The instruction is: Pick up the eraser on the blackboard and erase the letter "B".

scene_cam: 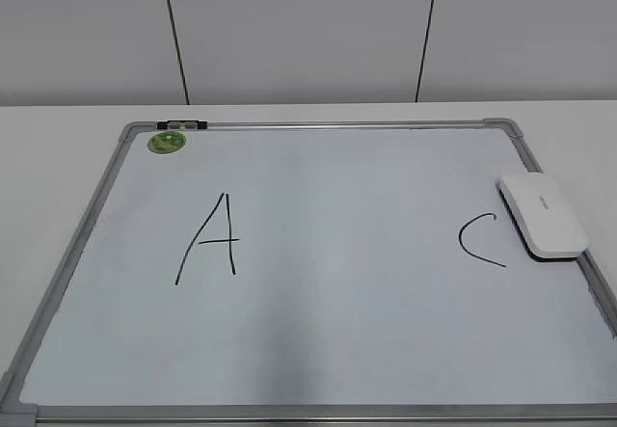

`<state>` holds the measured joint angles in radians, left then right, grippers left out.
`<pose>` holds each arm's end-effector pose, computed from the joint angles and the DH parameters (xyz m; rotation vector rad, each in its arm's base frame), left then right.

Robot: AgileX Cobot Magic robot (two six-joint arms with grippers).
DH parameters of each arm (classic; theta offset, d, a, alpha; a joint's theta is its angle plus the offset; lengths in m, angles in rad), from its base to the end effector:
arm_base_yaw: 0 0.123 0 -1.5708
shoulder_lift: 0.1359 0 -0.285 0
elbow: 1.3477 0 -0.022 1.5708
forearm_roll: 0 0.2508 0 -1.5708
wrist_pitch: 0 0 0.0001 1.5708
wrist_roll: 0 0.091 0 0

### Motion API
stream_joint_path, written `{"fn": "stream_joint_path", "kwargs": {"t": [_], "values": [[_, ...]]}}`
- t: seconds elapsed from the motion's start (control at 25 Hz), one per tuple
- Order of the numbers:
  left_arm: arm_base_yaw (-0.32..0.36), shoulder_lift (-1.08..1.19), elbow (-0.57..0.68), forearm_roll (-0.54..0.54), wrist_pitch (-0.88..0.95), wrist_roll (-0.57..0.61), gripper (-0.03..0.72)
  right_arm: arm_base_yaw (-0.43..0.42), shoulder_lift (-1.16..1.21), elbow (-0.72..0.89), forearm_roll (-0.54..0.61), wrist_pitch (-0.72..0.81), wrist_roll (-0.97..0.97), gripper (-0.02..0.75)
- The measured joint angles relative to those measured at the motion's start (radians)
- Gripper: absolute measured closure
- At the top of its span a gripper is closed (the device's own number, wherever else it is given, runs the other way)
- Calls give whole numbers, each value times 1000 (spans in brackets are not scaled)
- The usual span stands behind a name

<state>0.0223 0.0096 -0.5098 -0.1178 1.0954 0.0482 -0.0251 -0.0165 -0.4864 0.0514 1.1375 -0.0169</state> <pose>-0.0061 -0.0097 0.2777 0.0348 2.0741 -0.0986 -0.0091 0.0045 0.2674 0.0038 2.1173 0.0372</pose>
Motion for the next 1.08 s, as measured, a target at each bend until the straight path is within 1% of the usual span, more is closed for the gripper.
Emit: {"fn": "stream_joint_path", "kwargs": {"t": [0.68,1.08], "values": [[0,0,0,0,0,0,374,0,0,0,0,0,0,151],[0,0,0,0,0,0,405,0,0,0,0,0,0,151]]}}
